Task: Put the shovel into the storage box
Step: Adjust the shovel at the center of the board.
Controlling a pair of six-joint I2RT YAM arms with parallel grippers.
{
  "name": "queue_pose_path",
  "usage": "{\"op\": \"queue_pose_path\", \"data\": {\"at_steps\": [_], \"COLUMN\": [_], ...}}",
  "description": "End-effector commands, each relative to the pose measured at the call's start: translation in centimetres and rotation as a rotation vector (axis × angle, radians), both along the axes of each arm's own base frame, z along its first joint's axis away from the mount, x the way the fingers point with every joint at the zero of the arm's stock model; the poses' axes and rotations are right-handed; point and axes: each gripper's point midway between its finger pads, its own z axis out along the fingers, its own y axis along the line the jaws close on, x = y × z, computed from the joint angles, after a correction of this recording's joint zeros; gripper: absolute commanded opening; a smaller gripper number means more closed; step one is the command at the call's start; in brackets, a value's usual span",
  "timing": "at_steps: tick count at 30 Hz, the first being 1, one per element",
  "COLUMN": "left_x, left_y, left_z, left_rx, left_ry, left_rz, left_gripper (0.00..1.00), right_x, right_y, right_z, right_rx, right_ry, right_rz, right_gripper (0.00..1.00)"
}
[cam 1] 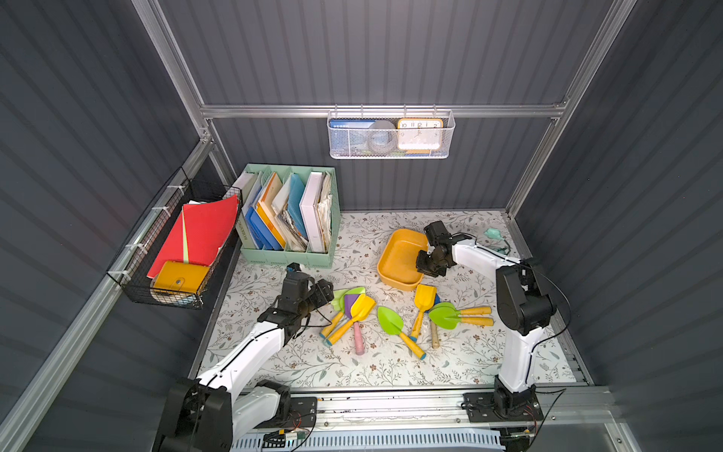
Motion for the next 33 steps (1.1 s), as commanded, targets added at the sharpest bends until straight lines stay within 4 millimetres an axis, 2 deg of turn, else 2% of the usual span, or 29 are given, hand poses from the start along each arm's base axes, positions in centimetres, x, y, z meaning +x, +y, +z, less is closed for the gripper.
{"op": "queue_pose_path", "data": {"at_steps": [1,9,15,22,26,28,31,33], "left_x": [-0.1,-0.6,-1.5,-2.2,-2.4,-2.6,-2.9,-3.2], "left_y": [-0.6,-1.2,-1.8,-2.6,-3.0,-3.1,-3.2,-3.2], "left_z": [-0.3,-0.9,-1.7,-1.8,-2.0,-2.0,-2.1,-2.0], "left_rx": [-0.006,0.011,0.046,0.051,0.081,0.093,0.100,0.107], "left_ry": [0.022,0.058,0.105,0.119,0.139,0.153,0.179,0.196], "left_rz": [-0.022,-0.045,-0.069,-0.090,-0.111,-0.116,-0.125,-0.129], "left_gripper": [0.75,0.75,0.75,0.75,0.74,0.74,0.74,0.72], "right_x": [-0.1,-0.5,-1.1,-1.2,-1.2,-1.2,-1.3,-1.3], "right_y": [0.4,1.4,1.3,2.1,1.9,1.8,2.0,1.9], "right_z": [-0.2,-0.1,0.2,0.5,0.5,0.7,1.4,2.1], "right_rx": [-0.028,-0.028,-0.046,-0.027,-0.044,-0.044,-0.028,-0.025], "right_ry": [0.011,-0.003,-0.013,-0.030,-0.034,-0.038,-0.052,-0.068], "right_rz": [0.070,0.156,0.177,0.200,0.202,0.200,0.198,0.192], "right_gripper": [0.26,0.21,0.22,0.22,0.24,0.29,0.43,0.47]}}
